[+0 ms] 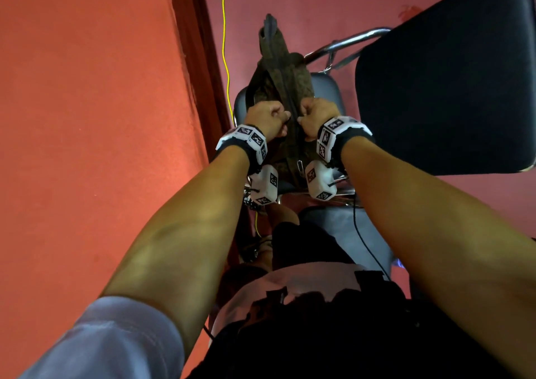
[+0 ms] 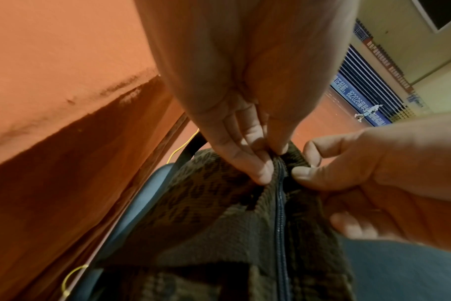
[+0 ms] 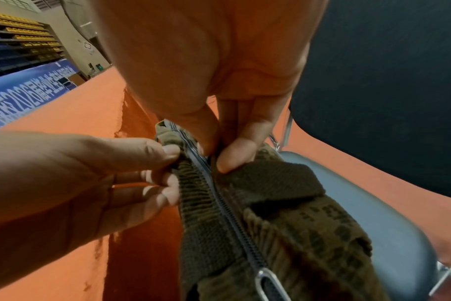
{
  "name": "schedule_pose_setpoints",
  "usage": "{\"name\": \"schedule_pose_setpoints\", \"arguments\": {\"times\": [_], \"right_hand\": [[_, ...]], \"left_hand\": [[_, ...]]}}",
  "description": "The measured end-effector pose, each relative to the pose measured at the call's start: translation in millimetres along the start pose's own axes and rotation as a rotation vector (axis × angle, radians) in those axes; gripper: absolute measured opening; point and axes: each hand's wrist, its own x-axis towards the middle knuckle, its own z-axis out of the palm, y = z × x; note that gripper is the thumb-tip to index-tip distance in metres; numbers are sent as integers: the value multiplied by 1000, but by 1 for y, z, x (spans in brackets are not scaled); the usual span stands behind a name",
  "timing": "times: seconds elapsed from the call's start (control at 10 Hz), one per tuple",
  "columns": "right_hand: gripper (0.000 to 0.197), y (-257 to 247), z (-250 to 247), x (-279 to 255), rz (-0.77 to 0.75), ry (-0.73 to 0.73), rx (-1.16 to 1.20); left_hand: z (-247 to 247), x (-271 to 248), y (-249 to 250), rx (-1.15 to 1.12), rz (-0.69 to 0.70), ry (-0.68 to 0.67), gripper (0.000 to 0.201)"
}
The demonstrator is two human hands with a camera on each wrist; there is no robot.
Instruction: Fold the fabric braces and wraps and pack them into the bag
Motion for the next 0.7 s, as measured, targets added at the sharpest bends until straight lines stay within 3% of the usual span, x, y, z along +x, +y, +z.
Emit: {"name": "schedule_pose_setpoints", "arguments": {"times": [0.1,0.4,0.5,0.7], "right_hand": [[26,14,6,5,31,-2,19],[29,41,42,20,122,-132,60],[30,39,49,23,156,-144,19],[8,21,37,35,76,-30,-46]], "left_hand": [[11,7,-5,8,-5,-20,32],[27,12,-42,98,-62,-127,36],[27,12,-52,16,-108,-120,33],[19,19,-46,-251,-175,-39,24]]}}
